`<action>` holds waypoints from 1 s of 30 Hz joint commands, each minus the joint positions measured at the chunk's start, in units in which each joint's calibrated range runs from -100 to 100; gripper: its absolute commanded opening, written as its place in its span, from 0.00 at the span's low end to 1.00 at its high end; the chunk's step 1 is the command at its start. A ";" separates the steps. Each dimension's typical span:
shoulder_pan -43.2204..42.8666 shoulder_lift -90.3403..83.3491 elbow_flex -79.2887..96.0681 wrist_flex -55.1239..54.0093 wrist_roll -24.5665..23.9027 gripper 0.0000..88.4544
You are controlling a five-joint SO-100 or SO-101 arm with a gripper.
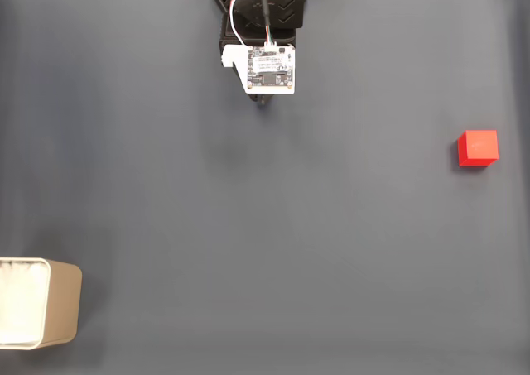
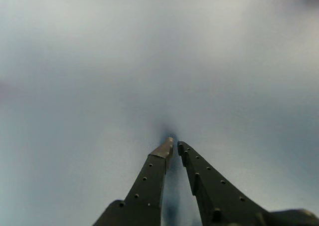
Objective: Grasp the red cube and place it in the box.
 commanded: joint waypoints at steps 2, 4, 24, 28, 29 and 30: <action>0.65 0.09 0.45 1.36 0.88 0.00; 0.65 0.09 0.45 1.36 0.88 0.00; 0.51 0.09 0.45 1.36 0.78 0.00; 0.51 0.09 0.45 1.28 1.12 0.00; 0.51 0.09 0.45 0.54 0.88 0.00; 0.58 0.09 0.45 -1.02 0.44 0.00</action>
